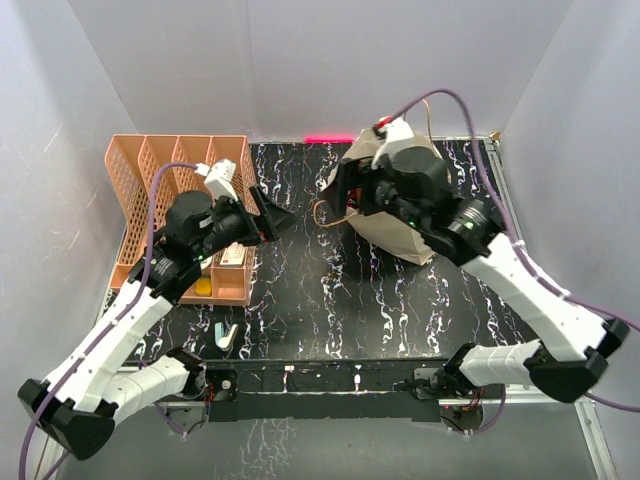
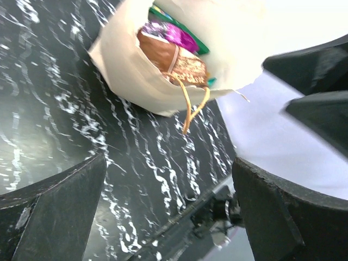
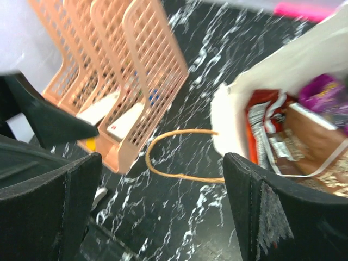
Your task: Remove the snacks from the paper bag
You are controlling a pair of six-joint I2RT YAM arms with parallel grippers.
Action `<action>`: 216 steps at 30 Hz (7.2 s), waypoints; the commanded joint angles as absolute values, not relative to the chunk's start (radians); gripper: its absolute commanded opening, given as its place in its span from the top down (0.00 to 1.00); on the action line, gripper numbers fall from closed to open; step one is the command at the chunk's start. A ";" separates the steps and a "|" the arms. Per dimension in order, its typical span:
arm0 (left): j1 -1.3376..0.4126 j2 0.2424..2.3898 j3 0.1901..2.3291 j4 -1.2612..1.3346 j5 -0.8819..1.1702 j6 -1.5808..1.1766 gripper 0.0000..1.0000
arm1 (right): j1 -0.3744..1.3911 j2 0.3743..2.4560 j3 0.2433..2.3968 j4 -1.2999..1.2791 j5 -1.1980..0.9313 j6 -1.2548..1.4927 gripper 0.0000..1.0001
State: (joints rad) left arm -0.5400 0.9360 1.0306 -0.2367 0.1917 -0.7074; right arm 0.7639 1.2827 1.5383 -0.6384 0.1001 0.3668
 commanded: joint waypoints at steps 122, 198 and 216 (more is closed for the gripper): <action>-1.104 1.414 0.846 0.133 0.348 -0.914 1.00 | -0.114 0.642 1.103 -0.588 -0.735 0.015 0.92; -1.120 2.014 1.619 -0.027 -0.128 0.599 0.95 | -0.115 0.897 1.357 -0.663 -0.685 0.097 0.92; -1.216 1.594 1.547 -0.200 -0.256 0.313 1.00 | -0.115 0.851 1.300 -0.626 -0.521 0.154 0.92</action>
